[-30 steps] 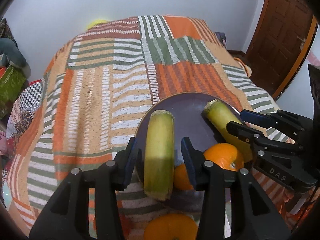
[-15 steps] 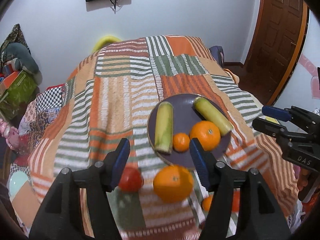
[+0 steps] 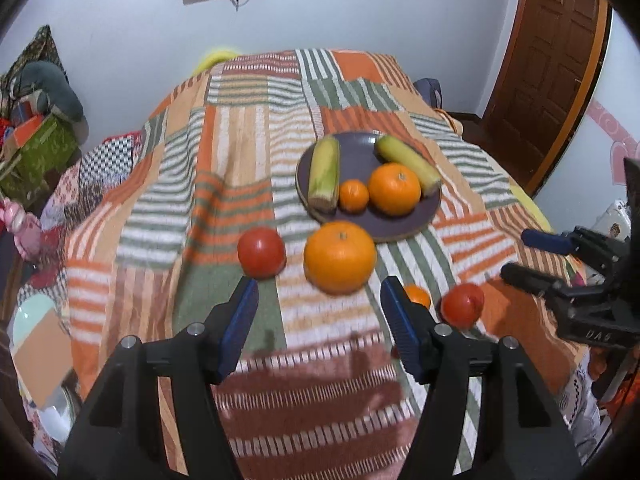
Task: Organize fruits
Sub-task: 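Grasp the red tomato with the right tool while the left tool grasps a large orange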
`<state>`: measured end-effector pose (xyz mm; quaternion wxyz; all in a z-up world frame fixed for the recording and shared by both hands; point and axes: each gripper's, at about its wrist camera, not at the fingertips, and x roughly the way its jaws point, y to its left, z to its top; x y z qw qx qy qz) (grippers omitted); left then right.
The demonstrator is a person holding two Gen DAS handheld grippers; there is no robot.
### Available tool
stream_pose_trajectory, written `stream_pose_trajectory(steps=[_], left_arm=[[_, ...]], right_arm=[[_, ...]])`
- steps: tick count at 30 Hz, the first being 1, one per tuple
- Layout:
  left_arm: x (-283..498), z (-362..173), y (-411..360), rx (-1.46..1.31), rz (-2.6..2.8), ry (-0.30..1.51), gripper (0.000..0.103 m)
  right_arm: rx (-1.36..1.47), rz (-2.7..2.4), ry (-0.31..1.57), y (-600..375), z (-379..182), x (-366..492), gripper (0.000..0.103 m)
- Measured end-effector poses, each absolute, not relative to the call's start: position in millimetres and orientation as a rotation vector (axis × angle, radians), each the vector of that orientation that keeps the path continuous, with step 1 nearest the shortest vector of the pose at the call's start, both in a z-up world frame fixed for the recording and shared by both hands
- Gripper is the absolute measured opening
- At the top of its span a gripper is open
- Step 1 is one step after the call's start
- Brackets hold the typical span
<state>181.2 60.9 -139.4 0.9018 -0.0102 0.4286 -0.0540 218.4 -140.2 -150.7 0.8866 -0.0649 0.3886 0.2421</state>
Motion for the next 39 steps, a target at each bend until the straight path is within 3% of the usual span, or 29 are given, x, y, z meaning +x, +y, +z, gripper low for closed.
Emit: stream_pose_trajectory(steps=[14, 20, 23, 28, 39], left_arm=[[179, -194, 58, -0.058, -0.124, 1.018, 0.067], [192, -208, 52, -0.068, -0.135, 1.047, 0.067], [202, -207, 50, -0.081, -0.137, 1.041, 0.068], [224, -204, 51, -0.126, -0.12, 1.022, 0.078], [275, -220, 46, -0.159, -0.123, 1.068, 0.079]], right_arm=[[-0.126, 0.524, 0.97, -127, -214, 217, 0.056], [-0.117, 0.543, 0.962, -126, -215, 215, 0.043], [-0.117, 0.549, 0.955, -124, -213, 216, 0.042], [-0.11, 0.548, 0.931, -127, -206, 218, 0.042], [-0.056, 0.506, 0.869, -150, -184, 236, 0.042]])
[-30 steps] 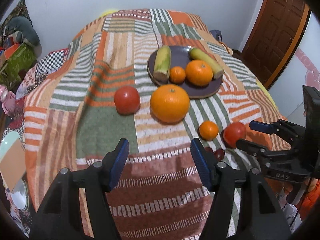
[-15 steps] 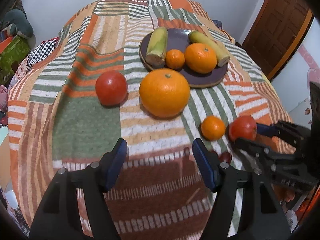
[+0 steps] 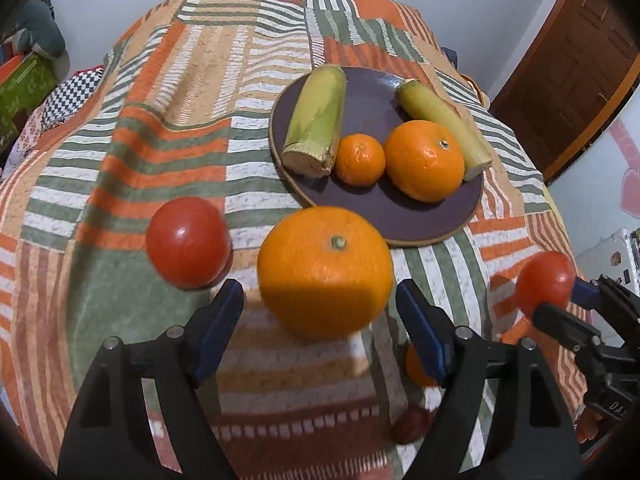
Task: Organize fruits
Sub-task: 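Grasp the red tomato with the right tool while the left tool grasps a large orange, then carry the tomato and orange over the purple plate with both tools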
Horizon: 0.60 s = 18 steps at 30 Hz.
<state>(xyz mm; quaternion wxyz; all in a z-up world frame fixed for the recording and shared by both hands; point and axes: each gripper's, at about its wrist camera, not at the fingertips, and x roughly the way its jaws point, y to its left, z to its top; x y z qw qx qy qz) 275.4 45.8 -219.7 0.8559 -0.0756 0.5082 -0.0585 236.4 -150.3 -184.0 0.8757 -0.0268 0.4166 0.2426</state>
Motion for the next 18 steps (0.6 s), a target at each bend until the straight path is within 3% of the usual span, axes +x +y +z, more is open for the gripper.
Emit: stream_pose_trajectory(steps=[6, 9, 18], left_arm=[[288, -228, 47, -0.186, -0.137, 1.074, 0.078], [289, -229, 46, -0.178, -0.152, 1.065, 0.07], [282, -210, 42, -0.123, -0.164, 1.02, 0.069]], right_arm=[[-0.047, 0.478, 0.863, -160, -182, 252, 0.042], [-0.043, 0.473, 0.861, -163, -182, 256, 0.042], [-0.035, 0.462, 0.85, -169, -176, 266, 0.042]])
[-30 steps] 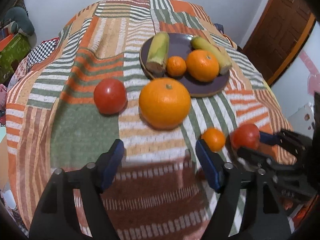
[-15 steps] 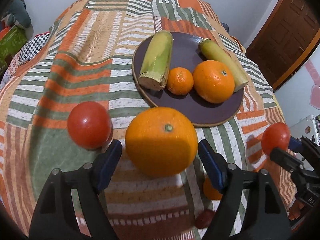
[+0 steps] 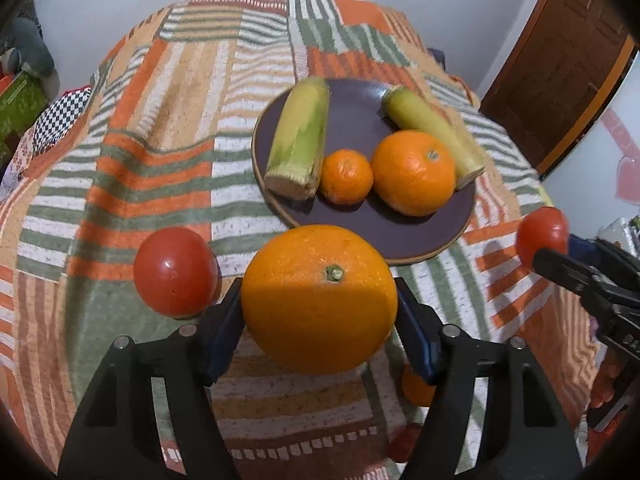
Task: Organize fruits
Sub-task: 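Carry the tomato and orange over the purple plate with both tools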
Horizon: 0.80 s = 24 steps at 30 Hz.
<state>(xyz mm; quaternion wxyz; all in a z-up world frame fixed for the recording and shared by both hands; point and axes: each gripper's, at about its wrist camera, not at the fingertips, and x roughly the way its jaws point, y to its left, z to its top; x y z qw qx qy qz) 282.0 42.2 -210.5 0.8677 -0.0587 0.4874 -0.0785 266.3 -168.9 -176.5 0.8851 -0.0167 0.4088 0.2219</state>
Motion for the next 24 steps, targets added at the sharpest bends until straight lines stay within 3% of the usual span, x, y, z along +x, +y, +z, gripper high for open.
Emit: stream_pose_trajectory(steps=[12, 24], left_arm=[[315, -148, 36, -0.128, -0.196, 0.887, 0.069], [381, -164, 5, -0.074, -0.217, 0.942, 0.069]], right_arm=[[-0.028, 0.444, 0.772, -177, -147, 287, 0.042], [-0.078, 0.454, 0.707, -161, -135, 320, 0.042]])
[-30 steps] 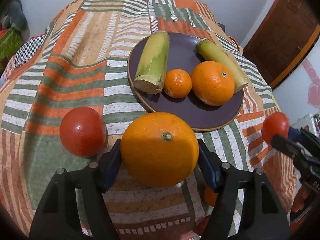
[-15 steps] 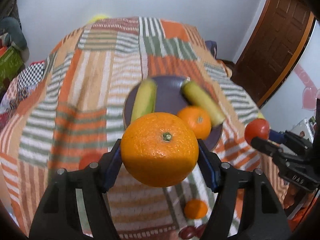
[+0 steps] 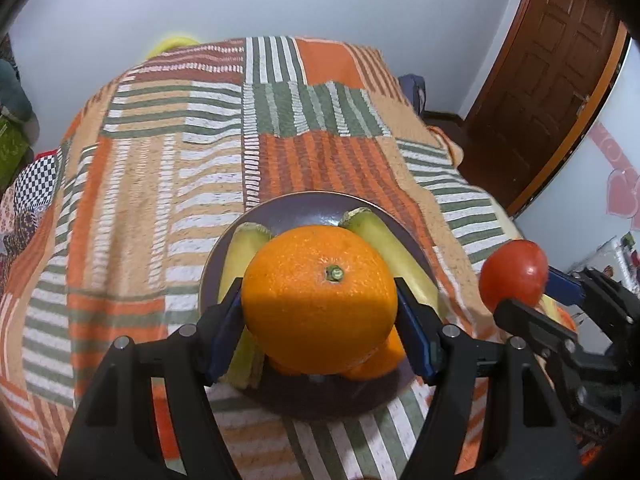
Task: Organize fruits
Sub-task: 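Carry the tomato and orange over the purple plate with both tools, then lower the tomato and orange onto the plate and open both tools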
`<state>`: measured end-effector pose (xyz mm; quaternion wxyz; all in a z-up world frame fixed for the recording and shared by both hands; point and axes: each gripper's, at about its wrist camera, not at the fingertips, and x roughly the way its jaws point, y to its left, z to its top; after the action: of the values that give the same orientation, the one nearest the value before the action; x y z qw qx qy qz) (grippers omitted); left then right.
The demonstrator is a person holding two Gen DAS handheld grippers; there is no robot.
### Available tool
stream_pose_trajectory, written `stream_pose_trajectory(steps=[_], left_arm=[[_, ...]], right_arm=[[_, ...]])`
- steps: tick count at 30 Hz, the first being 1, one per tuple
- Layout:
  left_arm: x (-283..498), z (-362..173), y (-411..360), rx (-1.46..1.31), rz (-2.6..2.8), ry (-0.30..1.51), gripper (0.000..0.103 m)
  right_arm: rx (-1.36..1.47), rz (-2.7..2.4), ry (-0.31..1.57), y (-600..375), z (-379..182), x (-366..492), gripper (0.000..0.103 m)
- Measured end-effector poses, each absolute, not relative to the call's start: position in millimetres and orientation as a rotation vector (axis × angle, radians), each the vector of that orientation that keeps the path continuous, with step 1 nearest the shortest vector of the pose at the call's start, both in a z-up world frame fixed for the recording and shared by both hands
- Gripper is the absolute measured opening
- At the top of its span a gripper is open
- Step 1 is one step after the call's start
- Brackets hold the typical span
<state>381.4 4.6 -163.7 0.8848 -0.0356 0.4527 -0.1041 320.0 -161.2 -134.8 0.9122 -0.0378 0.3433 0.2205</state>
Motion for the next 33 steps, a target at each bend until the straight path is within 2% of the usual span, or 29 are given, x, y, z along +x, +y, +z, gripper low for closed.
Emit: stream_pose_trajectory(steps=[6, 13, 24, 33], left_arm=[[406, -183, -1, -0.067, -0.204, 0.988, 0.069], [411, -185, -7, -0.027, -0.219, 0.978, 0.069], [408, -181, 10, -0.119, -0.243, 0.985, 0.07], [385, -145, 20, -0.044, -0.192, 0.843, 0.074]], right_arm=[[-0.068, 0.458, 0.728, -161, -149, 333, 0.042], [-0.064, 0.454, 0.755, -162, -159, 342, 0.042], [-0.075, 0.478, 0.755, -146, -158, 348, 0.042], [-0.078, 0.492, 0.776, -136, -161, 355, 0.042]])
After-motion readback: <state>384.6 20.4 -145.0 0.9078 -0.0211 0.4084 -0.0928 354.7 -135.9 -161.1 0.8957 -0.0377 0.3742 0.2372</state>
